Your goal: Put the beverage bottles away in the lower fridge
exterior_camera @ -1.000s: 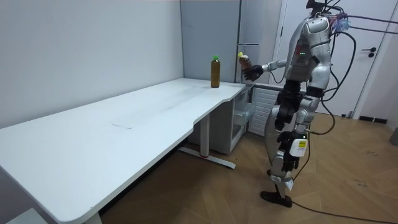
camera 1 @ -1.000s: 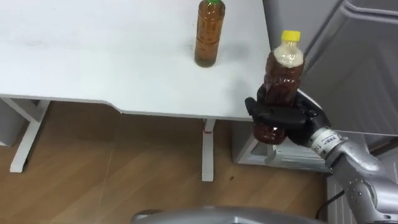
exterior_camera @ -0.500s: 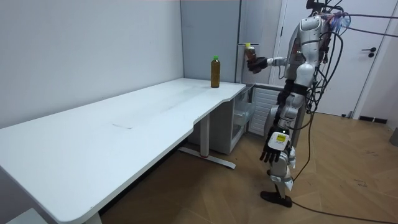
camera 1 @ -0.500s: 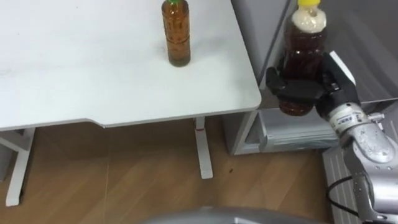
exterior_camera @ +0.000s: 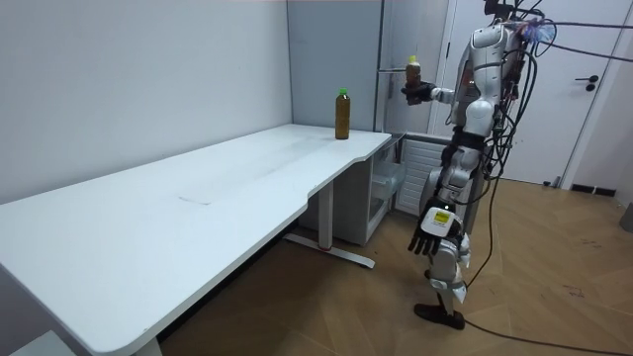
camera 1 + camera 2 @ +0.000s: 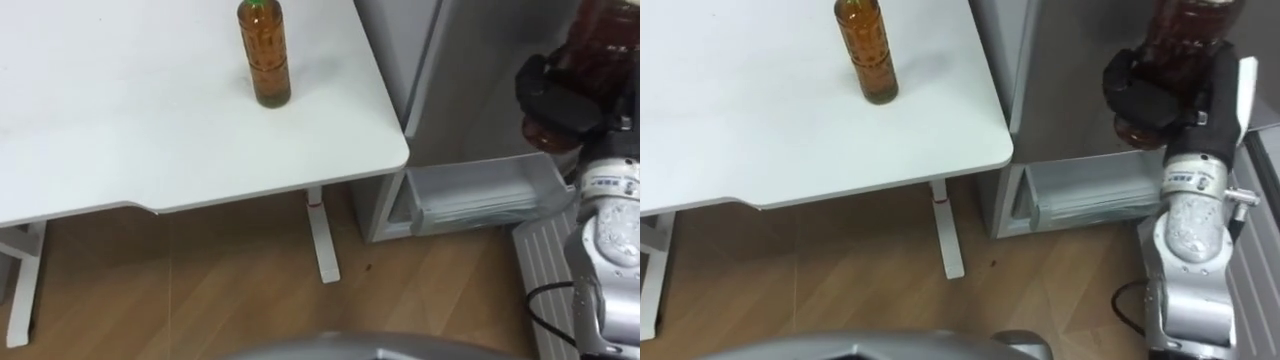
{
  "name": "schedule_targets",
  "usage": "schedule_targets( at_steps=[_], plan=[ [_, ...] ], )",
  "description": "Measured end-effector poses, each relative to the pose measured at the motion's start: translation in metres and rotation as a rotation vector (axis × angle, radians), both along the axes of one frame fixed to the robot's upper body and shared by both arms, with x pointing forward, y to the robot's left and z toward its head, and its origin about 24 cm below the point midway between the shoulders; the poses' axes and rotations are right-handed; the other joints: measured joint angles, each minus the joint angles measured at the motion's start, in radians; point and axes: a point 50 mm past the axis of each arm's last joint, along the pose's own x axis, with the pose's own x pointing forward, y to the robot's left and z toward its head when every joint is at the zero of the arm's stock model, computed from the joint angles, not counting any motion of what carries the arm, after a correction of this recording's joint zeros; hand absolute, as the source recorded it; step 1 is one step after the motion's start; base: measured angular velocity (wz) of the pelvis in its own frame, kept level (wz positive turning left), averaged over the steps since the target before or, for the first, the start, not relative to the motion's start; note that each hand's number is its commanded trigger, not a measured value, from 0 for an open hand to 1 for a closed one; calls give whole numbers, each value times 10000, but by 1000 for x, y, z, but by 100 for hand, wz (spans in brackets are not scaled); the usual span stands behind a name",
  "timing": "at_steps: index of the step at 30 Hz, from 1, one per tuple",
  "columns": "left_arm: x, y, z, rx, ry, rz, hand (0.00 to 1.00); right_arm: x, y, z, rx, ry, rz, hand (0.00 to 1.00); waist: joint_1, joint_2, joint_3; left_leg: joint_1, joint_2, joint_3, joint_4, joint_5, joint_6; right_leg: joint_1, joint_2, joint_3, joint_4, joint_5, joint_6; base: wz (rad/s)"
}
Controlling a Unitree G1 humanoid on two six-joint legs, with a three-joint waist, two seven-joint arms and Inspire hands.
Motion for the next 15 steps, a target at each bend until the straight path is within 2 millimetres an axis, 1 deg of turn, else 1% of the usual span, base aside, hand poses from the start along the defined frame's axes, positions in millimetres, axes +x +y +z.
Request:
schedule_targets(
  at_steps=[3, 5, 9, 15],
  plan=[
    [1, 0, 0, 43, -5, 7, 0, -3, -5, -7, 986, -72, -792, 100, -68, 2, 1, 0, -3, -8, -7, 0, 0, 2, -1, -10, 0, 0, 0, 0],
    [2, -1, 0, 34, -48, 37, 0, -5, -8, -17, 1788, 97, -1343, 100, -93, 2, 1, -2, -2, -9, -7, 0, 0, 2, -3, -9, 1, 0, 0, 0],
    [2, -1, 0, 27, -45, 6, 0, -9, -12, -32, 3170, 417, -1865, 100, -74, 32, 3, -2, 1, 3, 10, 0, 0, 3, -3, -8, 2, 0, 0, 0],
    [-2, -1, 0, 35, 24, 53, 0, -20, -19, -67, 4747, 1535, -2812, 100, -15, 58, 7, -14, -5, -19, 25, -8, 8, 40, -39, -131, 51, -4, 5, 4]
  ],
)
